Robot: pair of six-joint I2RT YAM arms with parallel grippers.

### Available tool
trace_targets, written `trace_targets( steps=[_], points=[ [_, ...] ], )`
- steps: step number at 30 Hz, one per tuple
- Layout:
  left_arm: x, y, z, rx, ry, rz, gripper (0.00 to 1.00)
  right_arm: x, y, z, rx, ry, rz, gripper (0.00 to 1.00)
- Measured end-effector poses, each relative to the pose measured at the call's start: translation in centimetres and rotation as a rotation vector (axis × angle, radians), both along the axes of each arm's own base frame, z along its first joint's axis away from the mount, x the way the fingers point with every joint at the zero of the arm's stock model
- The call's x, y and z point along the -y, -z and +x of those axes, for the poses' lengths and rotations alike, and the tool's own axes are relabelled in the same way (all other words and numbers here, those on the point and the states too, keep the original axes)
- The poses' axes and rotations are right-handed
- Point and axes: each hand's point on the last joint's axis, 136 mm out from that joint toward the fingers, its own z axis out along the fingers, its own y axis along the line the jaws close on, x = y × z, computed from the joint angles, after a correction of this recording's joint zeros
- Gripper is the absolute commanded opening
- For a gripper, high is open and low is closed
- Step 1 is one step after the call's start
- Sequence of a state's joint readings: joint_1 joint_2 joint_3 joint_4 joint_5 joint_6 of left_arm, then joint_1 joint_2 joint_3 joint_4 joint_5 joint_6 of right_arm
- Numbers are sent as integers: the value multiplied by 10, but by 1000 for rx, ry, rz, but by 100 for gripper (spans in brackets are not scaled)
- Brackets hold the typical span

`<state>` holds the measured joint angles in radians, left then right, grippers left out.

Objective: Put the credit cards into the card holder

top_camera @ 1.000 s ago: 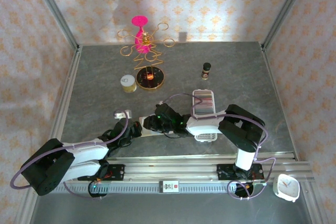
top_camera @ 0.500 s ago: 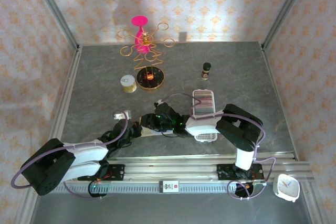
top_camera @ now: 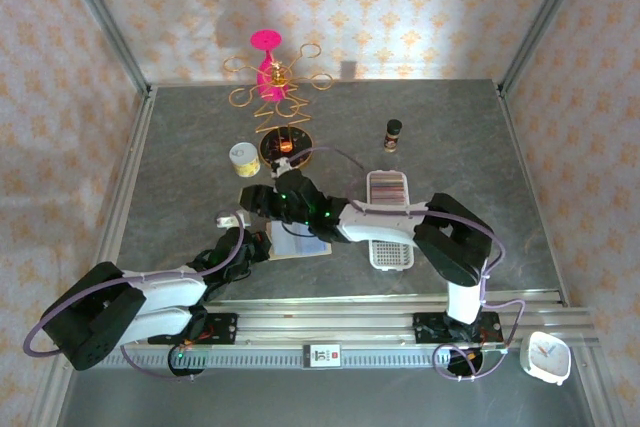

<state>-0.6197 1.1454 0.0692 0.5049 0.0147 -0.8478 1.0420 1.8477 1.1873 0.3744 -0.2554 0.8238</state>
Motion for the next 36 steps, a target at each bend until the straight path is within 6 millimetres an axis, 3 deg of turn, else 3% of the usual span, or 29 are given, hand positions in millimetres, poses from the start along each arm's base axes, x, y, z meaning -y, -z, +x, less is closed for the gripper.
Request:
trace_targets(
  steps=[4,9,12,16,19,22,27,31,36],
  points=[
    [-3,-2,-3,-1,-4,4,5,18,-5,10,49,55,-80,43],
    [-15,-21,-2,58,-53,9,20,77,-20,10,164,133,-235,43],
    [-24,-38,1,111,-93,12,27,117,-51,4,288,156,-304,47],
    [-29,-60,6,164,-123,18,33,161,-103,-11,497,161,-346,66],
    [-29,-70,10,182,-127,29,35,191,-115,-29,664,103,-437,66],
    [-24,-70,11,169,-100,40,36,219,-101,-39,819,32,-622,76],
    [1,-63,9,119,22,9,32,265,-46,-54,988,-244,-1009,82],
    [22,-60,4,98,118,-37,25,299,-15,-43,1008,-382,-1237,85],
    [31,-50,1,64,165,-42,22,333,17,-25,971,-502,-1408,86]
  ],
)
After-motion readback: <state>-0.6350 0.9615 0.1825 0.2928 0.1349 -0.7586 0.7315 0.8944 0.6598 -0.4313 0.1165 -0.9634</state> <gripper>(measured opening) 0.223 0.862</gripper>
